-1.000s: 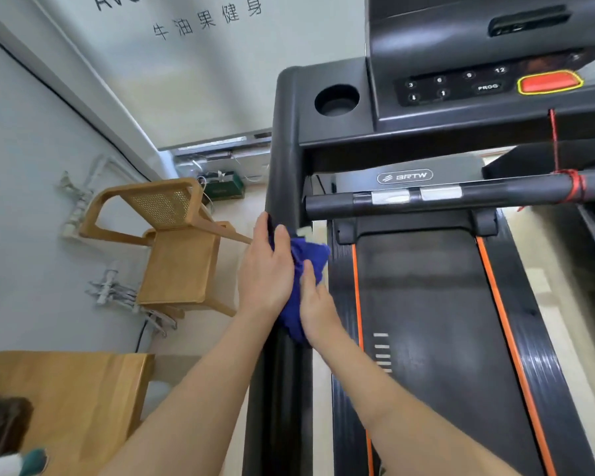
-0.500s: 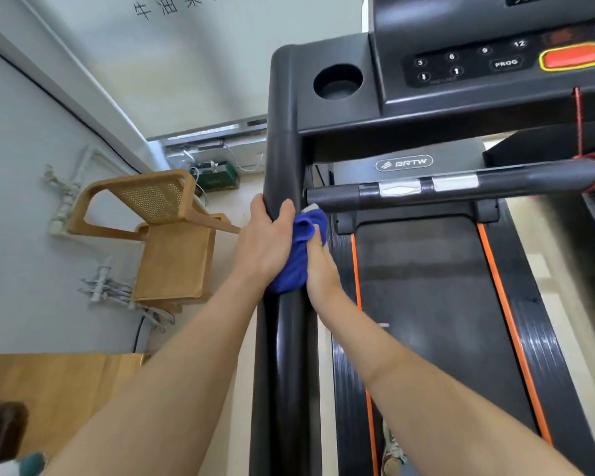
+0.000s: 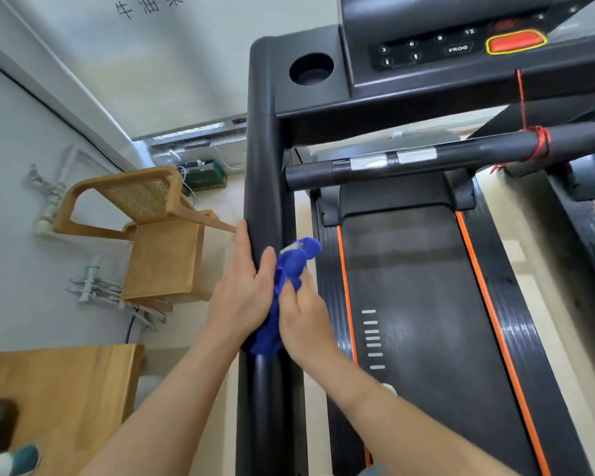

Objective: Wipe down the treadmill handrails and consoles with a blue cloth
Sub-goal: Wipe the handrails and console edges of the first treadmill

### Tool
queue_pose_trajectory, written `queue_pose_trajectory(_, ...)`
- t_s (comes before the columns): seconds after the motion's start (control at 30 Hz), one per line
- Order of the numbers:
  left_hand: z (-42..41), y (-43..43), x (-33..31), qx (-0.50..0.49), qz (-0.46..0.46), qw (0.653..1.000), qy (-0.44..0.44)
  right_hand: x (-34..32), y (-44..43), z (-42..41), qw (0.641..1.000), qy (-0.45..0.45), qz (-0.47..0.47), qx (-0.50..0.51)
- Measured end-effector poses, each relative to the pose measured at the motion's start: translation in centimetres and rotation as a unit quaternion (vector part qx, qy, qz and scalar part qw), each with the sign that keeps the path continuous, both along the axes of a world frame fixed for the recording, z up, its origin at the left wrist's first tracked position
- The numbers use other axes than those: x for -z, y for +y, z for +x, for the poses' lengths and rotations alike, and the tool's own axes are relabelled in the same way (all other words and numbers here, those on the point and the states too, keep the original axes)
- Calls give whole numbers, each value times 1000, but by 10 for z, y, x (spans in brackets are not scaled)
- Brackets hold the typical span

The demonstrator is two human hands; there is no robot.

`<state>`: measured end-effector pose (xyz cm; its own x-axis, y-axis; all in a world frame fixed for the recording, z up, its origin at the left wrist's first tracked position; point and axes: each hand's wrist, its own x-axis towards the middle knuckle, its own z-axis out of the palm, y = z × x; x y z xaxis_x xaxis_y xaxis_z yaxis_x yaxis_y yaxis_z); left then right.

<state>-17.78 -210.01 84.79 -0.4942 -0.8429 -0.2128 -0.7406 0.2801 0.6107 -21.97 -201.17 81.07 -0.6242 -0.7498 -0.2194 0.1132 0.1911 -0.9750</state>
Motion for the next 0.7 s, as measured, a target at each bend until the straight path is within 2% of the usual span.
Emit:
queue_pose_trajectory(0.1,-20,-26,0,-61,33,998,11,-1,-48,-39,998,39,37,13)
queue_pose_trajectory(0.17,-26,-29,-2,-71,31,997,18,4,-50,-37,999,33,40,1)
queue_pose_trajectory(0.27,-22,-20,-5,-67,0,997,23,3,-1,-13,999,19,24,-30)
queue_pose_trajectory(0.4,-11,-4,1,-5,-31,999,-29,-4,46,12,996,49,10,-79)
queue_pose_trajectory(0.5,-12,-6,-1,-2,22,1000,20,-5,21,3,997,40,7,-66)
queue_pose_trajectory(0.6,-21,-21,-2,-57,130,986,85,0,-21,-36,998,25,31,-50)
queue_pose_trajectory(0.67,-29,-31,0,-92,167,977,96,-6,-34,-58,989,98,67,-88)
queue_pose_trajectory(0.7,-34,-33,1,-104,156,977,98,-11,-36,-63,981,144,70,-108)
